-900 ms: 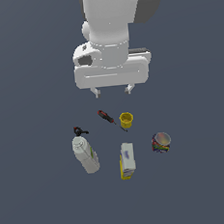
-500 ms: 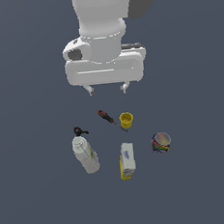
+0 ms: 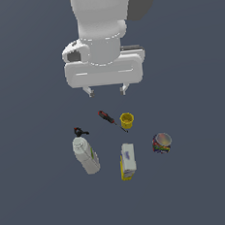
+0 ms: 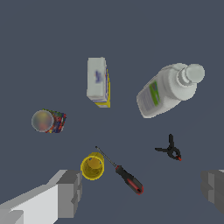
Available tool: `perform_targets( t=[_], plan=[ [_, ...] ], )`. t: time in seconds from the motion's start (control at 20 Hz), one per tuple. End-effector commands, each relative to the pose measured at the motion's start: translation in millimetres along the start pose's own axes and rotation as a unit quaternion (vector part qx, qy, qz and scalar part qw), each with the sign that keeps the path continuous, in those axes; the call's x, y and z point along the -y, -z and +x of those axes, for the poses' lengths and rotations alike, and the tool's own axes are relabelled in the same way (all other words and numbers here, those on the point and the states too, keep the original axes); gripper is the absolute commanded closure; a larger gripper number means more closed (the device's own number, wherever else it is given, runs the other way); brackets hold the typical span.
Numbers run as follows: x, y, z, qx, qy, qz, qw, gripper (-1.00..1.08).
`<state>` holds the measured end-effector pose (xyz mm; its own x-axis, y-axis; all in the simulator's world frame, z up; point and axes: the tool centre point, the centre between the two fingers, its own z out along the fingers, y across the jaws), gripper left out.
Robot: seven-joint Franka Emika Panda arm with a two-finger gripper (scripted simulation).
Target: Pick up a designated object from a clutter of objects.
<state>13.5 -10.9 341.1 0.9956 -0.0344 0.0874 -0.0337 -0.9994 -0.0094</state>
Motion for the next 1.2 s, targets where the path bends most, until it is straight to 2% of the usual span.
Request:
perform_targets(
  t=[0.0, 0.3, 0.55, 0.9, 1.15],
  plan=[
    [2.9, -9.2, -1.4, 0.002, 0.011, -0.001, 0.9999, -0.92],
    [14.8, -47.2, -8.8, 0.008, 0.057, -0.003, 0.9983, -0.92],
    [29.8, -93.8, -23.3, 0.016, 0.117, -0.004, 0.993, -0.92],
    [54.3, -167.3, -60.1, 0.03, 0.219, 0.0, 0.9753, -0.92],
    [66.8, -203.5, -86.2, 0.037, 0.275, 0.004, 0.9609, -0.92]
  ],
)
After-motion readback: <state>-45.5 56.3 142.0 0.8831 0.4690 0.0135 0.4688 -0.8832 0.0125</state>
